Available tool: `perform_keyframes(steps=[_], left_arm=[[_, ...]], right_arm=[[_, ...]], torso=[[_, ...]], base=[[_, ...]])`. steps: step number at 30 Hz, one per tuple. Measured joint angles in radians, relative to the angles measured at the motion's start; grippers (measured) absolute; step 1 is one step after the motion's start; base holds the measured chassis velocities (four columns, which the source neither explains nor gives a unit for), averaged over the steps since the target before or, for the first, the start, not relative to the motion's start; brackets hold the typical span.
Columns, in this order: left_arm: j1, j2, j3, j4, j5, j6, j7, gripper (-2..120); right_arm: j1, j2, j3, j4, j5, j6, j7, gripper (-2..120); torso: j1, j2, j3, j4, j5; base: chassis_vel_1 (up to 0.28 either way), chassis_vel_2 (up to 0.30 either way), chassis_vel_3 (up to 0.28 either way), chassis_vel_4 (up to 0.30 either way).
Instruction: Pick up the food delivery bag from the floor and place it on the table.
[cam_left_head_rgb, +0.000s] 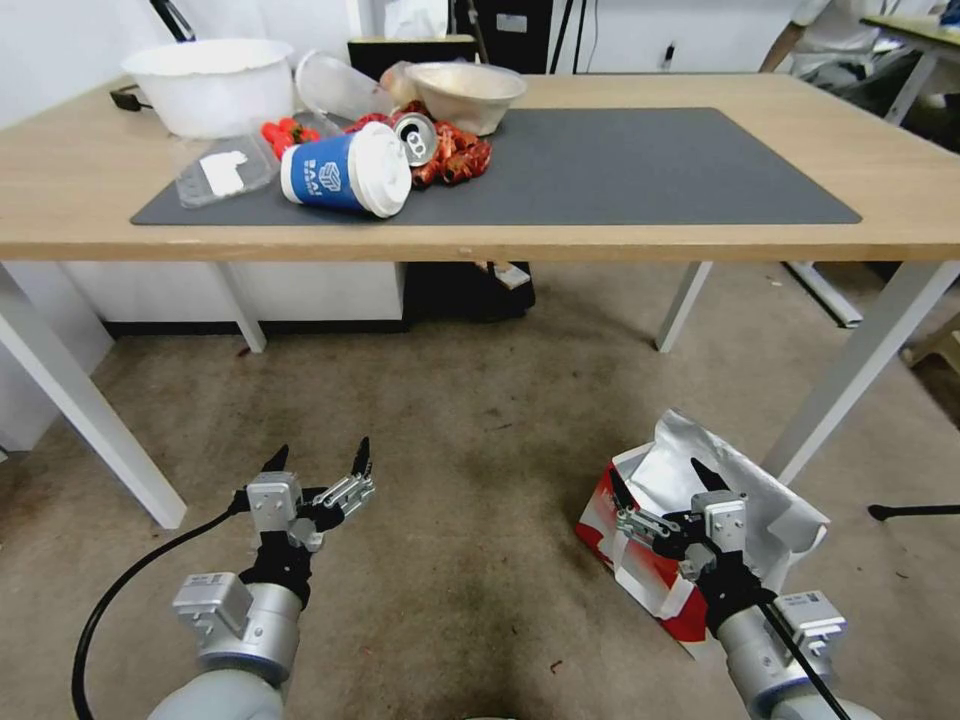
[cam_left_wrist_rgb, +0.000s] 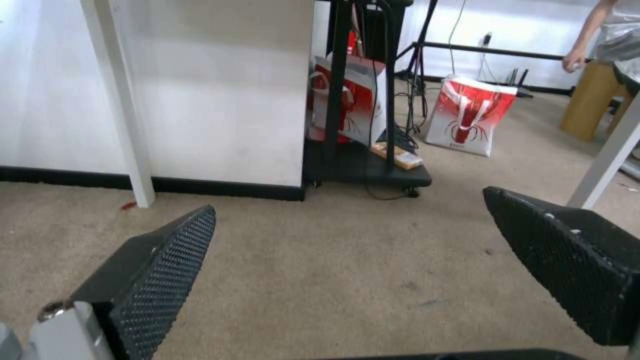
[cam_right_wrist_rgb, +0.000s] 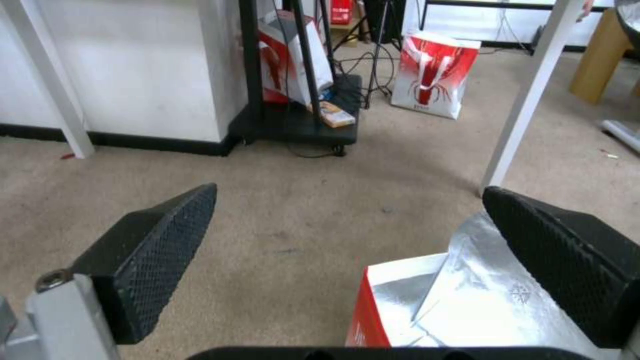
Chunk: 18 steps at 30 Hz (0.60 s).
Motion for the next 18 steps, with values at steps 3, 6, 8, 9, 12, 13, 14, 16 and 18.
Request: perform_keyframes(steps=[3,6,8,9,12,13,14,16,18], left_arm=[[0.0,0.0,-0.001,0.0,0.0,0.0,0.0,100],[0.001,0.0,-0.001,0.0,0.0,0.0,-0.001,100],[0.002,-0.001,0.0,-0.001,0.0,-0.001,-0.001,100],[0.002,-0.001,0.001,-0.002,0.0,-0.001,-0.002,100],[0.003,-0.002,0.001,-0.004,0.0,-0.001,-0.003,100],[0.004,-0.003,0.002,-0.004,0.0,-0.001,-0.004,100],[0.004,-0.003,0.002,-0.004,0.0,-0.001,-0.004,100],[0.006,-0.003,0.002,-0.005,0.0,-0.004,-0.004,100],[0.007,-0.003,0.001,-0.005,0.0,-0.005,-0.004,100]], right_arm=[[0.0,0.0,0.0,0.0,-0.001,0.0,0.0,100],[0.0,0.0,0.0,0.002,-0.001,0.0,0.0,100],[-0.003,0.0,0.0,0.006,-0.001,0.001,-0.001,100],[-0.004,0.0,0.0,0.007,-0.001,0.001,-0.001,100],[-0.006,-0.001,0.0,0.008,-0.001,0.001,-0.002,100],[-0.007,-0.002,0.0,0.009,-0.001,0.002,-0.002,100],[-0.007,-0.002,0.0,0.009,-0.001,0.002,-0.002,100],[-0.008,-0.003,0.0,0.009,-0.001,0.002,-0.002,100],[-0.008,-0.003,0.0,0.01,-0.001,0.002,-0.002,100]], torso=[[-0.002,-0.011,-0.009,0.0,-0.0001],[-0.004,-0.021,-0.017,0.0,0.0],[-0.005,-0.032,-0.028,0.0,0.0],[-0.005,-0.037,-0.033,0.0,0.0],[-0.005,-0.047,-0.042,0.0,0.0],[-0.005,-0.053,-0.048,0.0,0.0],[-0.005,-0.053,-0.048,0.0,0.0],[-0.006,-0.064,-0.058,0.0,0.0],[-0.006,-0.069,-0.063,0.0,0.0]], base=[[0.0,0.0,0.0,0.0],[0.0,0.0,0.0,0.0],[0.0,0.0,0.0,0.0],[0.0,0.0,0.0,0.0],[0.0,0.0,0.0,0.0],[0.0,0.0,0.0,0.0],[0.0,0.0,0.0,0.0],[0.0,0.0,0.0,0.0],[0.0,0.0,0.0,0.0]])
